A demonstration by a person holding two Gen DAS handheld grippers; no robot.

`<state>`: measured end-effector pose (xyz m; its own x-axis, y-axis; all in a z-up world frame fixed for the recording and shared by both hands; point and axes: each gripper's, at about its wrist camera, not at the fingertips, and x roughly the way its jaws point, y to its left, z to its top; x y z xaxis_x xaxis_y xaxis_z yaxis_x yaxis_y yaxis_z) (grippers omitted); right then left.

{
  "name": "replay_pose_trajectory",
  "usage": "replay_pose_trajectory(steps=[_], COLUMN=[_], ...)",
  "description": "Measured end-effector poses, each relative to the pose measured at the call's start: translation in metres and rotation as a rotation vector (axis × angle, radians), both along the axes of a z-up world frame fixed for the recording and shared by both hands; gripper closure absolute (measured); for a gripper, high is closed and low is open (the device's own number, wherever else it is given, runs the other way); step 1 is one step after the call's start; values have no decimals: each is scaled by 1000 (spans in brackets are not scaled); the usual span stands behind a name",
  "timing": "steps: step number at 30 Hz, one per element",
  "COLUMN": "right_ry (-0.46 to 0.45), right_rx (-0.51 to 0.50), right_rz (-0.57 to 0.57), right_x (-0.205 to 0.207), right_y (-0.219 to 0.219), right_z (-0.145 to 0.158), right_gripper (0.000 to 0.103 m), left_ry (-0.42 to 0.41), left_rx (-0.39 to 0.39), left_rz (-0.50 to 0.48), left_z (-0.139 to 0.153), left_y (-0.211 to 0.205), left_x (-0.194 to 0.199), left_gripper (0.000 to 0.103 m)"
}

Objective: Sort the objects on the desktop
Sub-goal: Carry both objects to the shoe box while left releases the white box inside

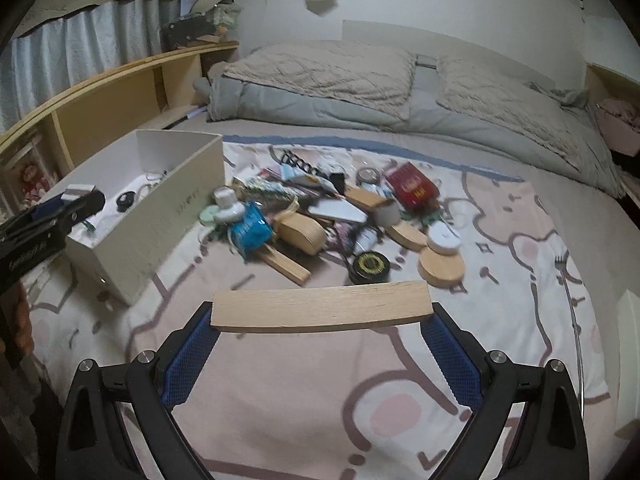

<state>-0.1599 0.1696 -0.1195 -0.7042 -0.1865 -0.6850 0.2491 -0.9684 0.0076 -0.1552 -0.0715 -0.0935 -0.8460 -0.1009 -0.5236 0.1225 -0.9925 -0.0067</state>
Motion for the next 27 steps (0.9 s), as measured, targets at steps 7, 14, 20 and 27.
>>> replay_pose_trajectory(steps=[7,14,20,27], right_ry=[11,25,13,12], right_rx=[-13,-20,-62,-53], right_rz=[24,43,80,139], right_x=[-2,-2,-9,-17], right_y=[-19,-30,-38,-61], right_z=[9,16,21,29], right_gripper=[4,4,4,4], left_ry=[-19,-112,-208,-346], left_rx=[11,19,34,57], left_rz=[84,154,171,141], left_z=[11,5,-10,-32], left_y=[-48,-84,-107,-119], left_x=[-17,-33,-41,-49], left_gripper=[37,37,37,37])
